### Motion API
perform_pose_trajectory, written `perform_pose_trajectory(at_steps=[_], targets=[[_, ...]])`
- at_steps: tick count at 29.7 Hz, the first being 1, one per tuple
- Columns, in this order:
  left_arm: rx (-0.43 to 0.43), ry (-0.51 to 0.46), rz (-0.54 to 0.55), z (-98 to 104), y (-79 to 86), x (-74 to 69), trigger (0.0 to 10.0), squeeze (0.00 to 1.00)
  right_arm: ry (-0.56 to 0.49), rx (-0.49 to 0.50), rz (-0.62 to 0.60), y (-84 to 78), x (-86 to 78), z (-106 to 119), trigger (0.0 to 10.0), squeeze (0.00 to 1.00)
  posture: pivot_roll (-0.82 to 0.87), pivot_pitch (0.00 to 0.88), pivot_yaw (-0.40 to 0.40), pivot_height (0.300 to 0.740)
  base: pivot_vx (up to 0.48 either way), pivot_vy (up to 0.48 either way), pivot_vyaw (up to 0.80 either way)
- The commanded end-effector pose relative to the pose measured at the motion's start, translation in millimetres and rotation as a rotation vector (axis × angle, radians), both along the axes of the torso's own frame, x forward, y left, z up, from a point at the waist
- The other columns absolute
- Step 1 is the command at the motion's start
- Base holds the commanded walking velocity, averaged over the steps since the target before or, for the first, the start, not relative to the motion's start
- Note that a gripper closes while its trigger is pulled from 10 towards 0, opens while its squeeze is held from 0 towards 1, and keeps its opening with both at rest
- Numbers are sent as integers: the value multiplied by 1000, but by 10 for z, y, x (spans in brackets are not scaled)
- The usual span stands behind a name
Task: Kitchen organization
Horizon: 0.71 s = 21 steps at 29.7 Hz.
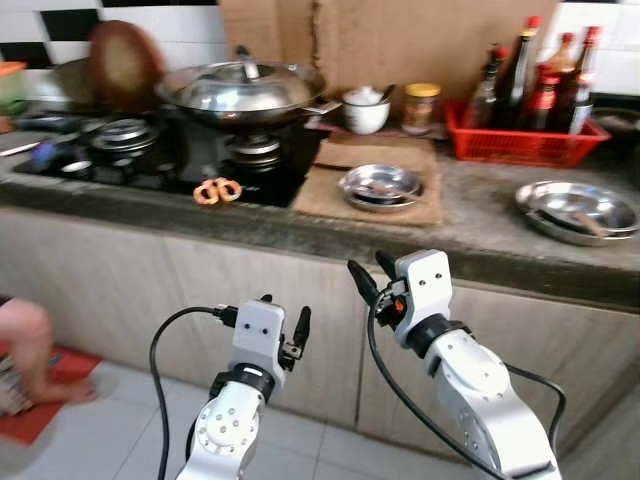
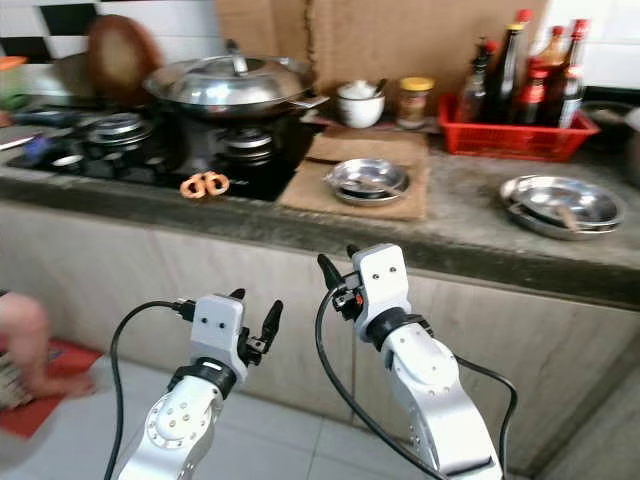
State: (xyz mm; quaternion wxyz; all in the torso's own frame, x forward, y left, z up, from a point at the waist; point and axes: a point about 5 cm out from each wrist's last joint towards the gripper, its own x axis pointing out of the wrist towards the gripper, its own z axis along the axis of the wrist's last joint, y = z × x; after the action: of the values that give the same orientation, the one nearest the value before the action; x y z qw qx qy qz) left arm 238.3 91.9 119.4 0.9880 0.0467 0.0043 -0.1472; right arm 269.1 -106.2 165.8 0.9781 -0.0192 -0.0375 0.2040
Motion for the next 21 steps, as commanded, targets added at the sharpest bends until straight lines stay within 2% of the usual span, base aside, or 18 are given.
perform_pose_trajectory(at_steps=[1,15,19,20,21], targets=[[6,-16,10,31,24,8,10000,0,-3,16,-7,2,20,22,10000,0,114,0,-31,740,360,0,0],[-1,-19,1,36,16,16,10000,0,-8,19,-38,-34,61,35,10000,0,113,7,-29,740,367,0,0],[3,2,-5,10,5,8,10000,0,-3,13,-43,-38,65,26,10000,0,113,12,-28,740,0,0,0],[4,7,-7,3,1,7,10000,0,0,7,-43,-42,68,21,10000,137,112,12,-28,740,0,0,0],[4,7,-7,3,1,7,10000,0,0,7,-43,-42,68,21,10000,137,112,12,-28,740,0,0,0]])
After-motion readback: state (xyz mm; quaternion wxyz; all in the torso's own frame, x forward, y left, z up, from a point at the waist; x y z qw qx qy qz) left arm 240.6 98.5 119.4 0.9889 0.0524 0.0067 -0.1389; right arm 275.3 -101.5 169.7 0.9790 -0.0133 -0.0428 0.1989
